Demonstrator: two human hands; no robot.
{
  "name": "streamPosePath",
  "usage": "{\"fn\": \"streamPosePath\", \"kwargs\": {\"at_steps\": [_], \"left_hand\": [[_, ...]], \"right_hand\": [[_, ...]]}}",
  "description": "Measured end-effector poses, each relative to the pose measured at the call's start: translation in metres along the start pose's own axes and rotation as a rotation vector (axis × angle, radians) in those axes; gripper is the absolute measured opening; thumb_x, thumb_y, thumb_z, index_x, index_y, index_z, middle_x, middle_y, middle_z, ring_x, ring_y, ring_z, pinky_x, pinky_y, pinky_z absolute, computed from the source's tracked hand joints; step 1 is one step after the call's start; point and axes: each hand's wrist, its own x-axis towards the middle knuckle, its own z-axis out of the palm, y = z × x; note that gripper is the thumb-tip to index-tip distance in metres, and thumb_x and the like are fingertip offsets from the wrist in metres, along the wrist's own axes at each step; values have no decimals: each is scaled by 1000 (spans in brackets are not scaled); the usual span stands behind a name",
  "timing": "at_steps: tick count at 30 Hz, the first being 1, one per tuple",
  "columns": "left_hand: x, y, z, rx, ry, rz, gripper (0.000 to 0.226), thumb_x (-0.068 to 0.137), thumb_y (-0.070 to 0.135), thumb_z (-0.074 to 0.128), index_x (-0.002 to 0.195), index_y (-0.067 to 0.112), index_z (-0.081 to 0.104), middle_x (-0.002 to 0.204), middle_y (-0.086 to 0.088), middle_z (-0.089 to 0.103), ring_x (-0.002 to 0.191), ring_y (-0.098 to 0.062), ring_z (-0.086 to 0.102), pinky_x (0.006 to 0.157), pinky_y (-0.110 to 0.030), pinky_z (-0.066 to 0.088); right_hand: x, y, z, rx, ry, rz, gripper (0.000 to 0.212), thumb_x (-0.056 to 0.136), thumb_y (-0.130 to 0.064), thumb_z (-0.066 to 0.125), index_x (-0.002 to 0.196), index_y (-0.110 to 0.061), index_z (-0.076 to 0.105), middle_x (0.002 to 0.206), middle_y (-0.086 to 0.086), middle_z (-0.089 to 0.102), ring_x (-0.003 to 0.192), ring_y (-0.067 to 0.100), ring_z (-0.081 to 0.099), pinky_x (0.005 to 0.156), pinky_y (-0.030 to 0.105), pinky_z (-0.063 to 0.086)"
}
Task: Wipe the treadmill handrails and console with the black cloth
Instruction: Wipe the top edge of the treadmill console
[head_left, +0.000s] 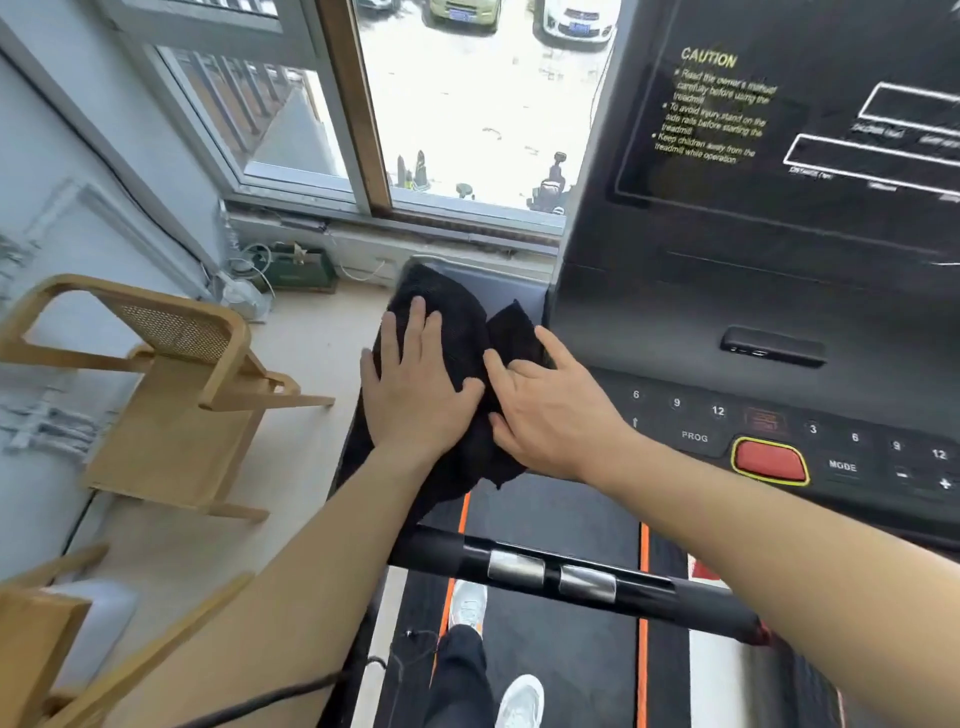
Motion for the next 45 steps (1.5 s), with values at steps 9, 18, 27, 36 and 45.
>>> {"fn": "streamPosePath", "kwargs": {"at_steps": [9,18,27,36,45], "left_hand": [[36,1,-8,-92,23,-23,80,80,27,66,148,27,23,165,-7,8,150,-28,12,116,-53,27],[60,13,-5,49,38,13,81,79,41,75,144,26,28,159,-13,16,144,-36,20,104,-60,36],[61,-1,-7,23,32,127,80,79,38,74,146,25,32,164,-9,13,149,-33,15,111,-55,33],[51,-2,-10,-79,-12,7,83,80,30,72,147,31,23,165,-7,6,151,-30,9,118,-59,19],[63,9,-7,42,-5,101,83,81,35,73,147,28,22,165,-10,2,152,-33,0,113,-65,19]], "right_hand": [[37,-22,11,219,-9,246,59,90,-37,28,133,-2,49,108,4,69,111,21,62,123,49,3],[14,-14,5,249,141,274,32,88,-31,48,109,-15,65,87,0,71,90,25,65,113,45,33],[71,6,8,-7,127,505,38,62,-20,85,88,-18,56,71,0,63,62,26,61,65,35,29],[88,18,4,-119,115,279,30,67,-25,81,80,-21,55,63,-4,58,52,23,53,67,35,22],[68,4,5,-63,138,441,30,67,-10,68,74,-21,41,64,-1,59,55,26,46,69,38,24]]}}
